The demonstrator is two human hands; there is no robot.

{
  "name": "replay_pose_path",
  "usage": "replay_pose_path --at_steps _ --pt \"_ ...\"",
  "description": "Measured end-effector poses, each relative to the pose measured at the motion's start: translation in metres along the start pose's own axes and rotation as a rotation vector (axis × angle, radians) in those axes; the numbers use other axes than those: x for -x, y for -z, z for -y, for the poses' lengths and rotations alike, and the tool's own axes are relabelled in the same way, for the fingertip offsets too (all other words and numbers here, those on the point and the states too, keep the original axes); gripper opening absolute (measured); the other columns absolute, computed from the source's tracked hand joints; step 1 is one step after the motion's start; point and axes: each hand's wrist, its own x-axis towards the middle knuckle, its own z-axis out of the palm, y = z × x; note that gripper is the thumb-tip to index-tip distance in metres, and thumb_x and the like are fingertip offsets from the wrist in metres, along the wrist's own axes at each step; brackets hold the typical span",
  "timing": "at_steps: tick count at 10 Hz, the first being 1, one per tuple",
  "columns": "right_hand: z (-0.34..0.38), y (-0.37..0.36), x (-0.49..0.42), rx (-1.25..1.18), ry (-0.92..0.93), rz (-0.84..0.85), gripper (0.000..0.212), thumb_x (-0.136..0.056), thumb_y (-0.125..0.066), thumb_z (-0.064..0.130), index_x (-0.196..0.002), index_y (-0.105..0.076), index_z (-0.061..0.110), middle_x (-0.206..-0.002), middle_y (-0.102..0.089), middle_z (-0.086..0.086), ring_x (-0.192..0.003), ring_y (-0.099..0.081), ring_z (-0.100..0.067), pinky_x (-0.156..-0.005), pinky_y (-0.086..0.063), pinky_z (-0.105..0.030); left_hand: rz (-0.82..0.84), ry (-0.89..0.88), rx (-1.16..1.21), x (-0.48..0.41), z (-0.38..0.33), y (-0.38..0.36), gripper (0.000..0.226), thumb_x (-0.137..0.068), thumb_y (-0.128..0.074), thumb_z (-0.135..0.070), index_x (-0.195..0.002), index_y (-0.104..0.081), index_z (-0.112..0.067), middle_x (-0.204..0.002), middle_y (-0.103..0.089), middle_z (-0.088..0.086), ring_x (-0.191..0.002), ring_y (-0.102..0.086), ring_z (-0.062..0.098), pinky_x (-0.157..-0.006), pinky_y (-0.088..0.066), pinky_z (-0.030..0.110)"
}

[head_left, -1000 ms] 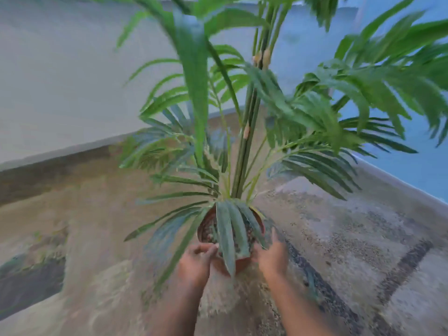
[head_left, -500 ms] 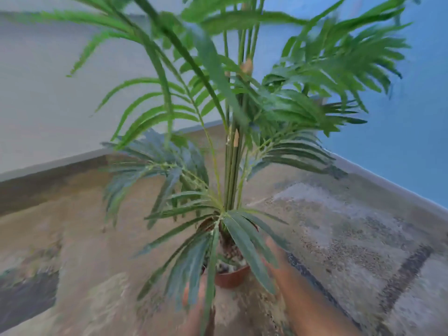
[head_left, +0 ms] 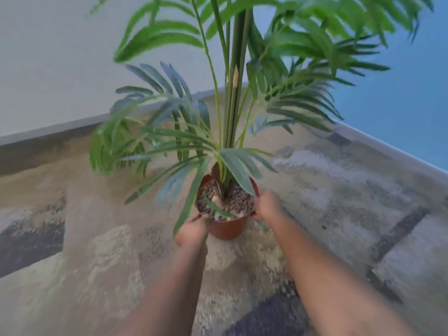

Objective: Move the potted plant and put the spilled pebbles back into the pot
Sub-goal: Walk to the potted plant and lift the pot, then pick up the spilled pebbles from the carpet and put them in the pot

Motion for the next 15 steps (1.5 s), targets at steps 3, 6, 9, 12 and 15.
replay_pose_path --at_steps 3,6,9,12,15 --pt "-0.054 -0.001 0.059 -0.214 -0.016 0.055 0.027 -0.104 -0.042 0.029 -0.100 -0.061 0.010 -0.094 -0.067 -0.015 -0.070 -0.072 -0.029 -0.070 -0.062 -0.049 -0.203 0.024 0.116 -0.001 0.014 -0.004 0.019 -0.085 -0.072 -0.011 -0.081 -0.063 0.005 -0.073 -0.068 0.016 -0.066 -0.071 0.023 -0.055 -0.061 0.030" --pt "-0.132 0.026 0.126 0.167 -0.120 0.022 0.017 -0.090 -0.065 0.005 -0.097 -0.080 0.010 -0.096 -0.078 -0.010 -0.058 -0.062 -0.010 -0.061 -0.054 -0.021 -0.281 -0.062 -0.385 0.010 0.058 0.060 0.005 -0.082 -0.075 -0.017 -0.079 -0.072 -0.016 -0.084 -0.075 0.012 -0.081 -0.071 0.028 -0.083 -0.059 0.043" --pt "-0.119 -0.003 0.133 0.201 -0.103 0.056 0.015 -0.089 -0.069 0.006 -0.093 -0.080 0.014 -0.101 -0.077 -0.005 -0.052 -0.055 -0.006 -0.040 -0.039 -0.016 -0.202 -0.182 -0.627 0.027 0.064 0.084 0.017 -0.081 -0.075 -0.010 -0.097 -0.072 -0.009 -0.091 -0.073 0.009 -0.085 -0.069 0.027 -0.082 -0.058 0.043" --pt "-0.125 0.028 0.090 0.108 -0.172 -0.100 0.027 -0.090 -0.056 -0.006 -0.098 -0.076 0.010 -0.117 -0.070 -0.006 -0.053 -0.054 -0.005 -0.032 -0.033 -0.009 -0.196 -0.213 -0.634 0.017 0.066 0.093 0.020 -0.082 -0.074 -0.005 -0.101 -0.073 -0.011 -0.093 -0.074 0.005 -0.082 -0.070 0.023 -0.079 -0.060 0.042" --pt "-0.160 0.080 0.018 0.167 -0.266 -0.376 0.020 -0.091 -0.057 -0.007 -0.101 -0.072 0.001 -0.105 -0.071 -0.010 -0.054 -0.051 -0.008 -0.040 -0.035 -0.018 -0.179 -0.250 -0.645 -0.005 0.089 0.106 0.017 -0.080 -0.076 -0.005 -0.096 -0.074 -0.010 -0.083 -0.072 0.003 -0.077 -0.068 0.018 -0.075 -0.057 0.035"
